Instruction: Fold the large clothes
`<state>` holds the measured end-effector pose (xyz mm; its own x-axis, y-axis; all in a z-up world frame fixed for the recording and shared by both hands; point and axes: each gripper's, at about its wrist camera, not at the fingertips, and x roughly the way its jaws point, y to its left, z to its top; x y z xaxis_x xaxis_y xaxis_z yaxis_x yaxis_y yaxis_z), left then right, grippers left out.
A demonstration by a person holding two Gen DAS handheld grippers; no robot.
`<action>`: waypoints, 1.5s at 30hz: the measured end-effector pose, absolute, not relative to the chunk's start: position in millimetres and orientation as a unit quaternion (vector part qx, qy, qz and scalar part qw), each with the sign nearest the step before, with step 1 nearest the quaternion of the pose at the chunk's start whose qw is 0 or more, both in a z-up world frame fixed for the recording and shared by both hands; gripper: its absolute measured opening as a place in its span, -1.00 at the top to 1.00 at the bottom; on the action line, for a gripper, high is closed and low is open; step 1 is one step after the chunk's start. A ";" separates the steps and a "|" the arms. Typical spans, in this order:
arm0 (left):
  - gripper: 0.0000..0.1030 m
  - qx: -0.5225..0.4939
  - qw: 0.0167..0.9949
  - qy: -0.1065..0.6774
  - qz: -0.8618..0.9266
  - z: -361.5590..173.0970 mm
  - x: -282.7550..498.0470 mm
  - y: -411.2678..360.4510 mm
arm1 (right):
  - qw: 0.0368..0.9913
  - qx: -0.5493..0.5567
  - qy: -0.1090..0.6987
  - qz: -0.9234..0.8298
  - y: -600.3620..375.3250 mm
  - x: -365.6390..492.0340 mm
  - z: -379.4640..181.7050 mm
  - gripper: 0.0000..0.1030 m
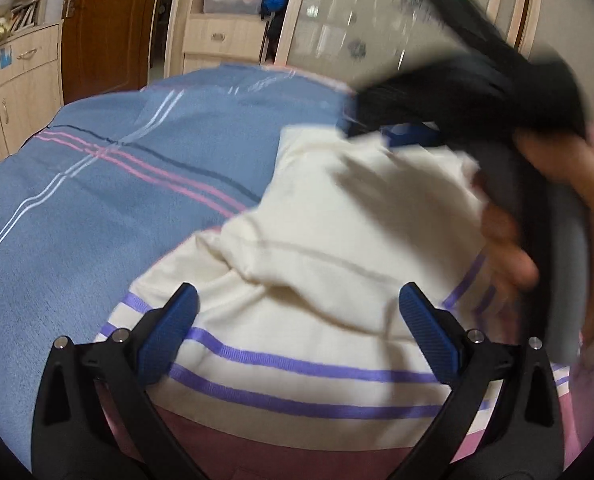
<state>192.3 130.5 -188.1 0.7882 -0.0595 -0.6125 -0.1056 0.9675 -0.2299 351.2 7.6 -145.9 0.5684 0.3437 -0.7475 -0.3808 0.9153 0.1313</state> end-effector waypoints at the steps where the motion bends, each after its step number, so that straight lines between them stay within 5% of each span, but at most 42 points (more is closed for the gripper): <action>1: -0.96 -0.129 0.940 0.316 0.008 -185.3 190.7 131.4 | 0.888 -0.015 0.416 0.197 -6.5 345.7 -144.3 0.08; 9: -0.96 -0.070 0.912 0.402 -0.047 -206.5 214.6 101.9 | 0.883 0.084 0.461 -0.028 -209.2 304.5 -194.1 -0.15; 10: -0.96 -0.061 0.912 0.404 -0.047 -207.4 214.8 98.6 | 0.878 0.117 0.462 -0.053 -235.3 301.4 -199.3 -0.12; 12: -0.96 -0.056 0.912 0.404 -0.049 -208.2 215.2 97.3 | 0.865 0.214 0.449 -0.067 -281.4 287.0 -201.0 0.26; 14: -0.96 -0.056 0.912 0.403 -0.047 -208.6 216.9 98.4 | 0.867 0.234 0.436 -0.050 -285.2 280.1 -191.8 0.23; 18: -0.96 -0.055 0.913 0.402 -0.046 -207.6 213.1 95.8 | 0.917 0.137 0.374 -0.029 -258.2 244.9 -156.4 -0.40; 29: -0.96 -0.052 0.913 0.402 -0.046 -209.2 216.0 95.4 | 0.876 0.011 0.469 -0.117 -243.5 265.9 -227.6 -0.53; 39: -0.96 -0.051 0.912 0.404 -0.043 -209.2 218.3 94.2 | 0.899 0.052 0.434 -0.029 -216.2 204.8 -180.8 -0.56; 45: -0.96 -0.051 0.913 0.404 -0.043 -209.2 218.8 93.2 | 0.869 -0.012 0.494 -0.003 -197.0 163.7 -219.6 -0.56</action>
<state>218.8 93.2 -209.2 0.6705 -0.1195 -0.7323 0.0380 0.9912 -0.1270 163.7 -197.0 -219.7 0.5116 -0.0175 -0.8591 -0.0065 0.9997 -0.0242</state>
